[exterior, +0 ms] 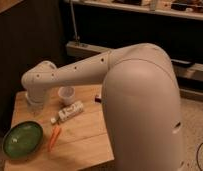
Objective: Push the ceramic bowl across the table
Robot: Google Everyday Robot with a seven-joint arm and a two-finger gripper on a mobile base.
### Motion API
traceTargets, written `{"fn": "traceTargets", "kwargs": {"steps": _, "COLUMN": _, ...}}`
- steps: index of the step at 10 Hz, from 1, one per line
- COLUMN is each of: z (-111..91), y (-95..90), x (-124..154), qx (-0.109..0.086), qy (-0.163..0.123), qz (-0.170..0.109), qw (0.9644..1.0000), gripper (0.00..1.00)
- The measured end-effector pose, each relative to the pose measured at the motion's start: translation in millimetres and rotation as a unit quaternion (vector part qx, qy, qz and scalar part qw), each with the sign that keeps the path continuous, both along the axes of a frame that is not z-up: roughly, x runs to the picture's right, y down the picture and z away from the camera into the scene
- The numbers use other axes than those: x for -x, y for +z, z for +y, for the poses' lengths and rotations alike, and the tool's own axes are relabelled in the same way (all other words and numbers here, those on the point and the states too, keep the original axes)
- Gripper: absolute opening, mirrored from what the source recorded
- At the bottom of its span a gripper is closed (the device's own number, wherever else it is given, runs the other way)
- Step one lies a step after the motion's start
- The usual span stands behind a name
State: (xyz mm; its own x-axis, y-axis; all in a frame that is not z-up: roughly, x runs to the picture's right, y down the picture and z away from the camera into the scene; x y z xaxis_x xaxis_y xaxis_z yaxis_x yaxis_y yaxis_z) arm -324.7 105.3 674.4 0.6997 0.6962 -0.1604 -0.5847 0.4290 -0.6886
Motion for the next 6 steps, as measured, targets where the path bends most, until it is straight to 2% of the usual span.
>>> {"fn": "traceTargets", "kwargs": {"steps": 3, "z": 14.5, "y": -0.4, "x": 29.4, "qx": -0.014, "qy": -0.047, "qz": 0.004, "qw": 0.9988, "gripper": 0.04}}
{"fn": "traceTargets", "kwargs": {"steps": 4, "z": 24.9, "y": 2.3, "x": 40.4, "qx": -0.011, "qy": -0.064, "qz": 0.003, "qw": 0.9979, "gripper": 0.04}}
{"fn": "traceTargets", "kwargs": {"steps": 6, "z": 39.8, "y": 23.3, "x": 40.9, "qx": 0.0, "qy": -0.088, "qz": 0.014, "qw": 0.996, "gripper": 0.04}}
